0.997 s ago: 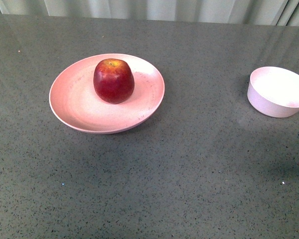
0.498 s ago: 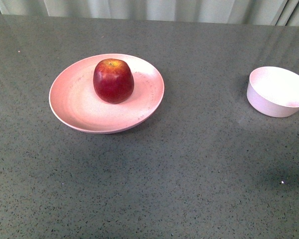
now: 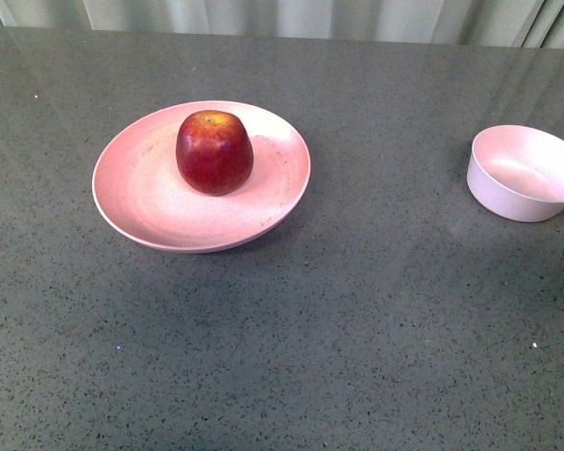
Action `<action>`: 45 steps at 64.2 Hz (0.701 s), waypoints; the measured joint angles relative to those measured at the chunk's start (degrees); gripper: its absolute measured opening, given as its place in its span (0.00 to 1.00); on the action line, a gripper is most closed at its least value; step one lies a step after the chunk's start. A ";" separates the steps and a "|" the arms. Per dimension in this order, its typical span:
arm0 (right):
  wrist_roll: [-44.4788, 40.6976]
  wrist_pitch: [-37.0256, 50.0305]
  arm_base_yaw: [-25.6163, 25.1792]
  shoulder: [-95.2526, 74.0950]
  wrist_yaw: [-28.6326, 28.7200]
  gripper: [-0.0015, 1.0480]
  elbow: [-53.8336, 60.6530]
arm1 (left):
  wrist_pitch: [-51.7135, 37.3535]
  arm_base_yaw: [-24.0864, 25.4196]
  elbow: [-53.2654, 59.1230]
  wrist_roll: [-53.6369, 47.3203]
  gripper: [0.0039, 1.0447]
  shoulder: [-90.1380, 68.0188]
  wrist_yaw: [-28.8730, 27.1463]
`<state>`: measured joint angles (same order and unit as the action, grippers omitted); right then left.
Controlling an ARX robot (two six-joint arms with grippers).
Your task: Move apple from plate to bowl
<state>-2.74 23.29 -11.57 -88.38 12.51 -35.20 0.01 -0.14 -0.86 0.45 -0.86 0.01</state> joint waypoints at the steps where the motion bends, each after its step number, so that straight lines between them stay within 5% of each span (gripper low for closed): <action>1: 0.07 0.07 0.02 -1.11 -0.26 0.91 -0.66 | 0.00 0.00 0.00 0.00 0.92 0.00 0.00; 40: 5.44 -5.64 4.79 -25.49 -1.99 0.91 -20.06 | 0.00 0.00 0.02 0.00 0.92 0.00 -0.02; 45: 6.05 -6.19 5.14 -26.25 -2.21 0.83 -20.48 | 0.00 0.00 0.02 0.00 0.92 0.00 -0.02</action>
<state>3.31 17.10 -6.44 -114.63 10.31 -55.68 0.01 -0.14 -0.84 0.45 -0.86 -0.01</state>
